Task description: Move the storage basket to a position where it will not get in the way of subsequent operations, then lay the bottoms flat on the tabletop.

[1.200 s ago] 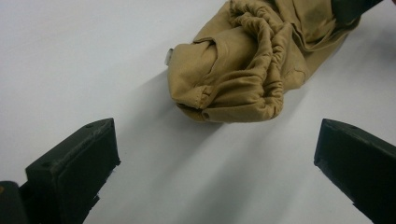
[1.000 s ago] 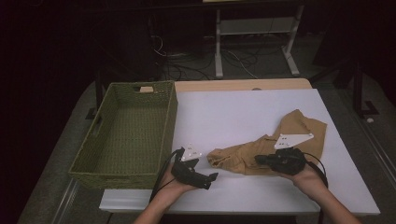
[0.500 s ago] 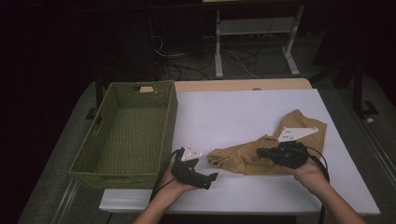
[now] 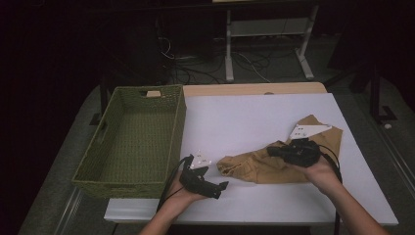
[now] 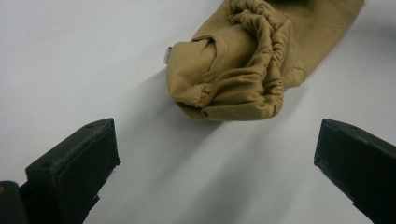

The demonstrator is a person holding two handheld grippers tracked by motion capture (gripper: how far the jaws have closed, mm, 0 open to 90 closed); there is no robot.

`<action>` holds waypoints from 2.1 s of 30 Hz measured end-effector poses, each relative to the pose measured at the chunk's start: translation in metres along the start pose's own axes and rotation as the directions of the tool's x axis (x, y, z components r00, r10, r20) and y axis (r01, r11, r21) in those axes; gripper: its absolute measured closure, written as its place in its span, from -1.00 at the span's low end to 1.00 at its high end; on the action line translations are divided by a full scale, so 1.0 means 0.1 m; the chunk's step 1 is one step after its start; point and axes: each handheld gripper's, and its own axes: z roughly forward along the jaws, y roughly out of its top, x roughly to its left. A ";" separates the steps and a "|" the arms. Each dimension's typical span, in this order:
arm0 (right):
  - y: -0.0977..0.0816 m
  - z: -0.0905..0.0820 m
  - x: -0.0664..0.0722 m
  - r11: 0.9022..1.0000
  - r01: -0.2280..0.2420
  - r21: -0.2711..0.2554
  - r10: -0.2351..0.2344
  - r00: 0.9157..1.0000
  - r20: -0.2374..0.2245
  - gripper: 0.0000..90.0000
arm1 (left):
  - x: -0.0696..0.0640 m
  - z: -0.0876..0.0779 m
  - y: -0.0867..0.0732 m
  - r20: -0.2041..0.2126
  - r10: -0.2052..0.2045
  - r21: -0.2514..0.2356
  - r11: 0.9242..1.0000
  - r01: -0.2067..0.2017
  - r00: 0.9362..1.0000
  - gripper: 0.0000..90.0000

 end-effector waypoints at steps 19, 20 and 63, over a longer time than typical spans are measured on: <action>0.28 0.11 -0.20 0.998 -0.017 -0.056 0.018 1.000 0.022 0.97 | 0.00 0.00 0.01 0.003 0.003 -0.001 1.000 -0.003 1.000 -1.00; 0.29 0.12 -0.21 0.998 -0.019 -0.057 0.020 1.000 0.023 0.97 | 0.00 0.01 0.01 0.004 0.003 -0.002 1.000 -0.003 1.000 -1.00; 0.39 0.28 -0.86 0.990 -0.119 -0.069 0.128 0.981 0.149 0.97 | -0.01 0.01 0.00 0.005 -0.002 0.003 1.000 0.002 1.000 -1.00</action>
